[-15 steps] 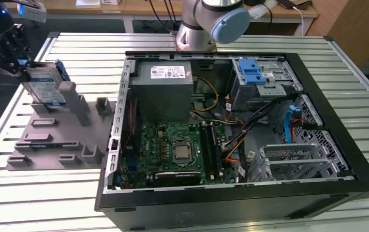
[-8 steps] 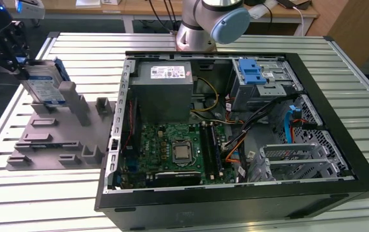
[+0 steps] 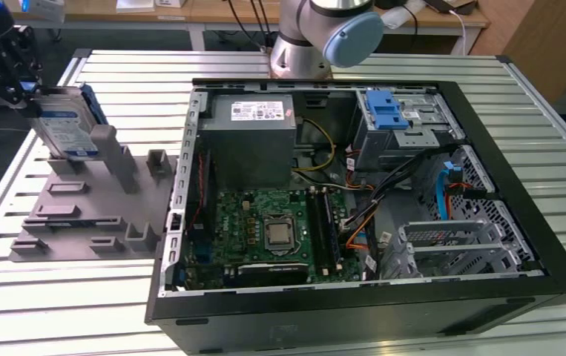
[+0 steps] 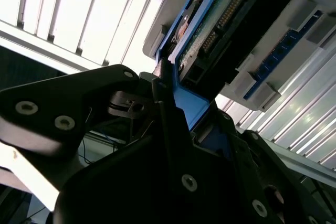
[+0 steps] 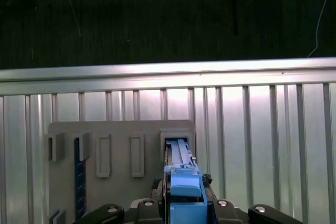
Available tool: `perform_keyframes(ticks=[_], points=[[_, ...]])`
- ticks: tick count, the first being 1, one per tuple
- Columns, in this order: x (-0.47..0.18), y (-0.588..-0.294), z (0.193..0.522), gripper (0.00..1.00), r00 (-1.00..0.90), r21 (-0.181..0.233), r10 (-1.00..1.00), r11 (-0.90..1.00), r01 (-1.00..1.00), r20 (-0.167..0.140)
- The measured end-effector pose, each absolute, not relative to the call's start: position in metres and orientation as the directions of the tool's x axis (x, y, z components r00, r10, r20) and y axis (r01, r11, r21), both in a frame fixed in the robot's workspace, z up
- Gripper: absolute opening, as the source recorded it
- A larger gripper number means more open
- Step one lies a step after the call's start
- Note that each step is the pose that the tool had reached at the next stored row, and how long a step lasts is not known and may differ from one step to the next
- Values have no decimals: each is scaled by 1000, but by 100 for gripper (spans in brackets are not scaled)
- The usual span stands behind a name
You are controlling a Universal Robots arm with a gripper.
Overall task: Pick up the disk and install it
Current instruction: 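Pick up the disk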
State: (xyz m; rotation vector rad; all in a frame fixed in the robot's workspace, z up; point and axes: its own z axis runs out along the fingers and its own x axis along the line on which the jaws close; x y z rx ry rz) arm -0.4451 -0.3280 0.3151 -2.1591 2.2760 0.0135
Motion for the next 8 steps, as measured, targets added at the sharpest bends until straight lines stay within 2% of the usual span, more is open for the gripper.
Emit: perform_keyframes(ticks=[8], points=[[-445,-328,325,36,-53,3,-999,53,-999,-9]])
